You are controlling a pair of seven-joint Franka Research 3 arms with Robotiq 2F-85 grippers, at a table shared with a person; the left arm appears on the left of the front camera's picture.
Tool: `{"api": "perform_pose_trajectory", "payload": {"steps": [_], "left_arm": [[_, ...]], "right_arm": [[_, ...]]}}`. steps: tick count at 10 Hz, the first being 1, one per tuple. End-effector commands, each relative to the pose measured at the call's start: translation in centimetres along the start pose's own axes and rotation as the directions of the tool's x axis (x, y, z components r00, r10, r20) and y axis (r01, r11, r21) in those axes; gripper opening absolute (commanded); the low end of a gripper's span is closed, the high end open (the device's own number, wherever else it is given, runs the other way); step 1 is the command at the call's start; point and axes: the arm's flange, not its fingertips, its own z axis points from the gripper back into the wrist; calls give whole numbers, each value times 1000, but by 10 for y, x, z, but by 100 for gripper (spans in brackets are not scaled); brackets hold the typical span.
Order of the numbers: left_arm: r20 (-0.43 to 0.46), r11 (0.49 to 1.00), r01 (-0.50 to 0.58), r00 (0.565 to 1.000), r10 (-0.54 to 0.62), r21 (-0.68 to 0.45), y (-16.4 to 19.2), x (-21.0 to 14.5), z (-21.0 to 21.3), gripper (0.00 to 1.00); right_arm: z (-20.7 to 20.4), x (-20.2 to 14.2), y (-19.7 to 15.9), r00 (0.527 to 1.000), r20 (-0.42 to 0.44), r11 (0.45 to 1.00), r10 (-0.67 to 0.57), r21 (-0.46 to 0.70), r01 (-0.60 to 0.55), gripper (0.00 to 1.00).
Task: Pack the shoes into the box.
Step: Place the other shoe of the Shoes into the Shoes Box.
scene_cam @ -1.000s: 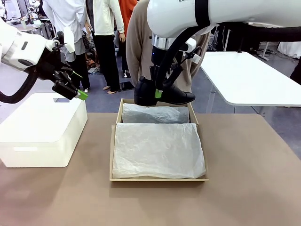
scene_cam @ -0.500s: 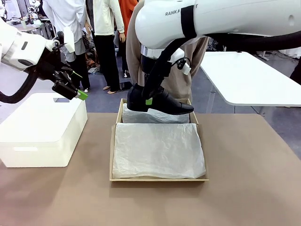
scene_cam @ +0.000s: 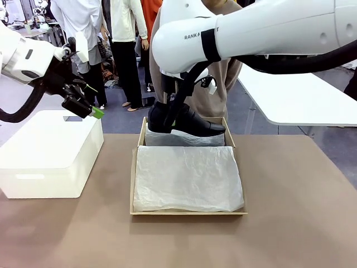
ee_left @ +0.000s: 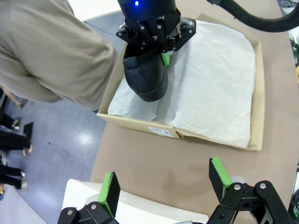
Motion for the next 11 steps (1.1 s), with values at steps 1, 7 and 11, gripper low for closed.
{"api": "perform_pose_trajectory", "payload": {"steps": [1,7,11], "left_arm": [[19,1000,11,1000,-11,-13,2,-2,-2,100],[19,1000,11,1000,-11,-13,2,-2,-2,100],[19,1000,11,1000,-11,-13,2,-2,-2,100]], "right_arm": [[-3,-9,7,999,18,998,-48,46,47,0],[-34,-15,12,997,24,997,-71,26,70,0],[-53,-16,11,998,39,999,-40,7,39,0]]}}
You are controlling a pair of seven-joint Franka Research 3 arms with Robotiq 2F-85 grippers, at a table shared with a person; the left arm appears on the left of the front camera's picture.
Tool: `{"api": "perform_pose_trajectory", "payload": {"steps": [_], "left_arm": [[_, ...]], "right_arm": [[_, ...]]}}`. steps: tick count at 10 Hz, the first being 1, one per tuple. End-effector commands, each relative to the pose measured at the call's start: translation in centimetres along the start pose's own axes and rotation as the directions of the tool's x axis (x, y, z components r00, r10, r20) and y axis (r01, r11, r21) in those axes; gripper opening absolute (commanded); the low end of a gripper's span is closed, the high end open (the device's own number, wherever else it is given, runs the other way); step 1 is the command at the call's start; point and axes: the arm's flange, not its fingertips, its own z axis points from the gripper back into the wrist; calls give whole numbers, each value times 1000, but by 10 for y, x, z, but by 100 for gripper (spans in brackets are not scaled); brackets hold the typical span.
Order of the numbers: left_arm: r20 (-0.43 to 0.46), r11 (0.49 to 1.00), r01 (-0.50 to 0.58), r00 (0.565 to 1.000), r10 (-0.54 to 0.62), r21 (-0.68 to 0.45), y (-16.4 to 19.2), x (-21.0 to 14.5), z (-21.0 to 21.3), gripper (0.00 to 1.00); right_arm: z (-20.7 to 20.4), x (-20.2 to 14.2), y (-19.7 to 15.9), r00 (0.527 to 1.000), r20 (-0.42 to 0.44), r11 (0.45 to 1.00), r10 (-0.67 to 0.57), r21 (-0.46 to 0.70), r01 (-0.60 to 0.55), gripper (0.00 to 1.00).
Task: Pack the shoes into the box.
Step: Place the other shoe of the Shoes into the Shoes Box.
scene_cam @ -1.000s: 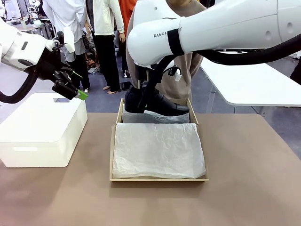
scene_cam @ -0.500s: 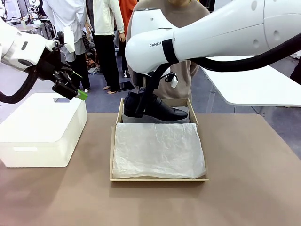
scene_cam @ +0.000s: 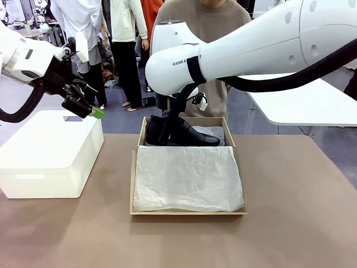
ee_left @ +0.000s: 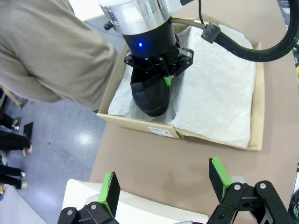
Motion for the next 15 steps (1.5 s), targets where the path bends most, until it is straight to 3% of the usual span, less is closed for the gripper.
{"api": "perform_pose_trajectory", "payload": {"steps": [1,11,15], "left_arm": [[19,1000,11,1000,-11,-13,2,-2,-2,100],[19,1000,11,1000,-11,-13,2,-2,-2,100],[19,1000,11,1000,-11,-13,2,-2,-2,100]], "right_arm": [[-3,-1,6,999,30,999,-13,39,12,0],[-22,-4,8,1000,9,999,-26,-41,27,0],[9,3,3,999,-24,998,-36,-60,34,79]]}}
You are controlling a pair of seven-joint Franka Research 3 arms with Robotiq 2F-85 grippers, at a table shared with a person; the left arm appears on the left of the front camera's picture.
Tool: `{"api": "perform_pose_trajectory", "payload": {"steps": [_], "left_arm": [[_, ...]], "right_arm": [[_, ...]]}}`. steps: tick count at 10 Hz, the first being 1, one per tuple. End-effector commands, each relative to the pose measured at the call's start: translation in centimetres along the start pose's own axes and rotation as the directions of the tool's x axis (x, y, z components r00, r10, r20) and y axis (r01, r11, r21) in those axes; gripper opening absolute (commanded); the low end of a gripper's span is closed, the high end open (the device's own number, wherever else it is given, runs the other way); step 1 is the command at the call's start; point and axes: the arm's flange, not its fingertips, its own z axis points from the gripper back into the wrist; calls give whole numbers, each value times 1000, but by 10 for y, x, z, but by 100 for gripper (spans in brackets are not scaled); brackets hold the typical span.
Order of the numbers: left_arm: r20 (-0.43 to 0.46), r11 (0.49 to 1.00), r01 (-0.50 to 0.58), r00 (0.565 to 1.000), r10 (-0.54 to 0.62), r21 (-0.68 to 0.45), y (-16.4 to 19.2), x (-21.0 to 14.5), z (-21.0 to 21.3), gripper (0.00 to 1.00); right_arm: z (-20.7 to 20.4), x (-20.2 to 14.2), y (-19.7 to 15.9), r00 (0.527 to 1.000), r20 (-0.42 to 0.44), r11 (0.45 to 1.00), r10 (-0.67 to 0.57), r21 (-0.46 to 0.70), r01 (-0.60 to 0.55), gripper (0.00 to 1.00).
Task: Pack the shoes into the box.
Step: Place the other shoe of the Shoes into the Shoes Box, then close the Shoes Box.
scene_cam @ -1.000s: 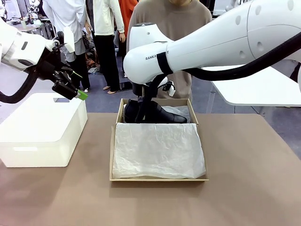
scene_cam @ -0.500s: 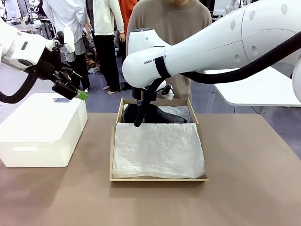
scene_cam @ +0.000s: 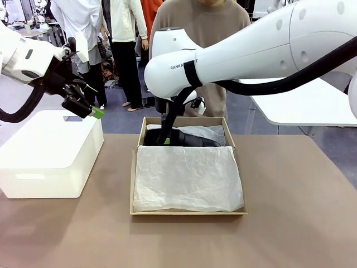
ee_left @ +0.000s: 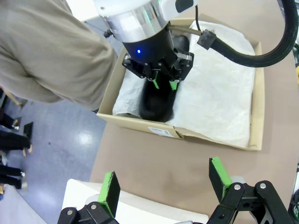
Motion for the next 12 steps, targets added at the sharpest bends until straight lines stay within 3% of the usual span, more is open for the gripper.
{"api": "perform_pose_trajectory", "payload": {"steps": [1,6,12], "left_arm": [[19,1000,11,1000,-11,-12,2,-2,-2,100],[19,1000,11,1000,-11,-12,2,-2,-2,100],[19,1000,11,1000,-11,-12,2,-2,-2,100]], "right_arm": [[23,5,-5,1000,-18,1000,-10,-29,9,98],[50,10,-12,999,-44,999,-7,-34,5,100],[44,4,-9,999,-25,1000,-19,-20,19,100]]}}
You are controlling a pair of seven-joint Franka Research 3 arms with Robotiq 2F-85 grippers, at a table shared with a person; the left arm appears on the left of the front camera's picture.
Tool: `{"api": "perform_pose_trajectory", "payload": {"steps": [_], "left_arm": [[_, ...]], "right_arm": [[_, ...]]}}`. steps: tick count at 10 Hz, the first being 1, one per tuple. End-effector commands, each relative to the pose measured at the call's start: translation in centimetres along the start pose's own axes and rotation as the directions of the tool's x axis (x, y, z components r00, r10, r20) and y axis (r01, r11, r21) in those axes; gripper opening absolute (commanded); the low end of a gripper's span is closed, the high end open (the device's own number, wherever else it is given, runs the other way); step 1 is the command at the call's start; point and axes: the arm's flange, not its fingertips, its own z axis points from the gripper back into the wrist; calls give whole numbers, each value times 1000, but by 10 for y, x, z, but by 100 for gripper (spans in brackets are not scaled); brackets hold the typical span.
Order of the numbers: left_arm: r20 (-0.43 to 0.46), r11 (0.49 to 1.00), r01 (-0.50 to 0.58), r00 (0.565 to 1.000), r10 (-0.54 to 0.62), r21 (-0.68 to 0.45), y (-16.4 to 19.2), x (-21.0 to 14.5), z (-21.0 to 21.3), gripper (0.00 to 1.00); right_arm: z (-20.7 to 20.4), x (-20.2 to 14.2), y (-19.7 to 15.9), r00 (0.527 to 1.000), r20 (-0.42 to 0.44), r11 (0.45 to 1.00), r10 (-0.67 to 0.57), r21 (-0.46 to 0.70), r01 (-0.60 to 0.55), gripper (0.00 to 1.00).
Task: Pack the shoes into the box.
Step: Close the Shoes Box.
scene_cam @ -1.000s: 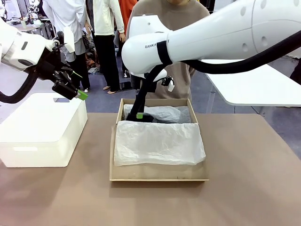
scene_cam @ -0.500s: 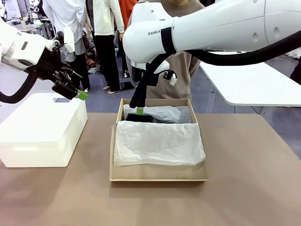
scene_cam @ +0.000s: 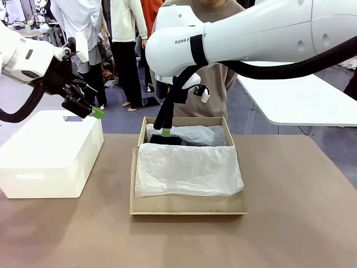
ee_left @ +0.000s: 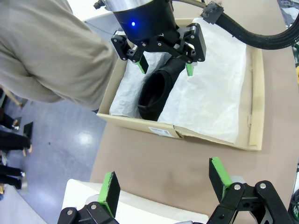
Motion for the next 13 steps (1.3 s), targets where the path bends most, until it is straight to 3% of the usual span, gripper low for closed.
{"api": "perform_pose_trajectory", "payload": {"steps": [1,3,4,7,9,11,13], "left_arm": [[19,1000,11,1000,-11,-12,2,-2,-2,100],[19,1000,11,1000,-11,-12,2,-2,-2,100],[19,1000,11,1000,-11,-12,2,-2,-2,100],[19,1000,11,1000,-11,-12,2,-2,-2,100],[19,1000,11,1000,-11,-12,2,-2,-2,100],[19,1000,11,1000,-11,-12,2,-2,-2,100],[19,1000,11,1000,-11,-12,2,-2,-2,100]], "right_arm": [[0,0,0,1000,0,1000,0,0,0,100],[33,21,-22,982,-20,983,185,1,-185,100],[46,34,-33,946,-3,946,325,-5,-325,100],[78,92,-56,763,128,773,633,-52,-632,100],[81,129,-66,499,249,538,830,-127,-833,100],[77,160,-71,183,305,255,935,-216,-942,100],[74,174,-67,43,296,122,954,-255,-959,100]]}}
